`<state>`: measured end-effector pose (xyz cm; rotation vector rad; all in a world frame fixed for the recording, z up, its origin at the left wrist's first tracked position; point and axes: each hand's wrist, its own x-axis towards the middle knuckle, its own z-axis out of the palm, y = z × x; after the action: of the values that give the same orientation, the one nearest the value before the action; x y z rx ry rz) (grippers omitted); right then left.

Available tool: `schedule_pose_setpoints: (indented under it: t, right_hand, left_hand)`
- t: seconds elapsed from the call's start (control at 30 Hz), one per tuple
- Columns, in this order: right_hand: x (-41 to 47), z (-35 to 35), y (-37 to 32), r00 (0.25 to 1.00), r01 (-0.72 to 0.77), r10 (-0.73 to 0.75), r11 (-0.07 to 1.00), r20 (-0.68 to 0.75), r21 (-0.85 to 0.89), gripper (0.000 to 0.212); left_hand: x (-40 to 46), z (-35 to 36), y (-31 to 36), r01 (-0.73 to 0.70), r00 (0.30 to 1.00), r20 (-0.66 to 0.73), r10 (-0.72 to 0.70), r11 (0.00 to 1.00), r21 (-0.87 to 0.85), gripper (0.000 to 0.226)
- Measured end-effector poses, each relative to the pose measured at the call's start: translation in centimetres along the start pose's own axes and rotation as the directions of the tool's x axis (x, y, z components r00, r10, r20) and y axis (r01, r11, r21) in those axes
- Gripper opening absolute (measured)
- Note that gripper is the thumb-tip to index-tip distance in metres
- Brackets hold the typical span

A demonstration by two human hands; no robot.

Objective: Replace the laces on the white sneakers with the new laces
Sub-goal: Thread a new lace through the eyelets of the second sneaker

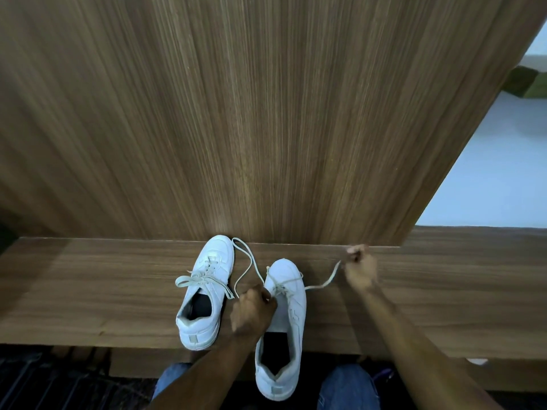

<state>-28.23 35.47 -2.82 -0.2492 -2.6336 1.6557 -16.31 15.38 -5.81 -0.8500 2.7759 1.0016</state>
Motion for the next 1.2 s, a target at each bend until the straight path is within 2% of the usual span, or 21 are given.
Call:
schedule_pose_setpoints:
  t: [0.07, 0.13, 0.2, 0.33, 0.4, 0.47, 0.5, 0.63, 0.77, 0.9, 1.0, 1.07, 1.13, 1.2]
  right_hand:
    - [-1.1, 1.7, 1.4, 0.988, 0.055, -0.013, 0.963, 0.157, -0.264, 0.026]
    - [-2.1, 3.8, 1.9, 0.960, 0.141, -0.037, 0.921, 0.279, -0.363, 0.024]
    - [-2.5, 6.1, 2.2, 0.923, 0.151, -0.006, 0.925, 0.385, -0.347, 0.021]
    - [-0.8, 9.9, 4.3, 0.888, 0.031, 0.122, 0.946, 0.443, -0.321, 0.012]
    - [0.4, 11.0, 5.7, 0.864, -0.052, 0.197, 0.950, 0.464, -0.308, 0.017]
    - [0.9, 11.4, 5.4, 0.858, -0.077, 0.210, 0.955, 0.468, -0.287, 0.034]
    - [1.1, 11.5, 5.0, 0.864, -0.091, 0.207, 0.961, 0.460, -0.262, 0.036]
    - [2.4, 12.0, 3.7, 0.831, -0.221, 0.285, 0.957, 0.478, -0.187, 0.030]
    - [3.6, 12.9, 3.2, 0.827, -0.278, 0.286, 0.956, 0.483, -0.091, 0.023]
    - [3.4, 13.3, 2.2, 0.827, -0.208, 0.211, 0.976, 0.521, -0.065, 0.032]
    - [1.1, 13.1, 0.1, 0.810, 0.049, 0.006, 0.996, 0.587, -0.079, 0.035]
    - [-1.0, 12.7, -0.8, 0.772, 0.142, -0.114, 0.990, 0.625, 0.005, 0.031]
    - [-2.9, 11.8, -1.1, 0.743, 0.141, -0.184, 0.983, 0.643, 0.118, 0.024]
    - [-3.8, 10.7, -0.9, 0.774, 0.093, -0.209, 0.971, 0.598, 0.219, 0.020]
  left_hand:
    - [0.3, -0.4, -0.2, -0.038, 0.999, 0.027, 0.037, 0.999, 0.027, 0.029]
    - [0.4, -0.8, -0.2, -0.052, 0.998, 0.043, 0.050, 0.997, 0.054, 0.026]
    - [0.5, -0.9, -0.2, -0.068, 0.996, 0.057, 0.065, 0.996, 0.066, 0.024]
    - [0.5, -0.9, -0.2, -0.078, 0.995, 0.066, 0.072, 0.993, 0.093, 0.024]
    - [0.6, -0.8, -0.3, -0.083, 0.995, 0.064, 0.076, 0.991, 0.105, 0.025]
    - [0.4, -0.8, -0.2, -0.084, 0.995, 0.068, 0.076, 0.990, 0.114, 0.026]
    - [0.4, -0.8, -0.2, -0.087, 0.994, 0.070, 0.079, 0.989, 0.116, 0.026]
    - [0.6, -0.8, 0.1, -0.090, 0.993, 0.089, 0.078, 0.986, 0.142, 0.027]
    - [0.6, -0.6, -0.1, -0.090, 0.994, 0.084, 0.077, 0.981, 0.174, 0.028]
    - [0.8, -0.3, 0.0, -0.071, 0.994, 0.095, 0.054, 0.982, 0.177, 0.030]
    - [0.8, -0.2, 0.0, -0.064, 0.995, 0.090, 0.049, 0.982, 0.179, 0.032]
    - [0.9, 0.0, -0.1, -0.059, 0.996, 0.082, 0.046, 0.985, 0.165, 0.033]
    - [0.7, -0.1, -0.1, -0.065, 0.995, 0.089, 0.051, 0.985, 0.157, 0.034]
    - [0.8, 0.0, -0.3, -0.058, 0.995, 0.090, 0.045, 0.988, 0.145, 0.041]
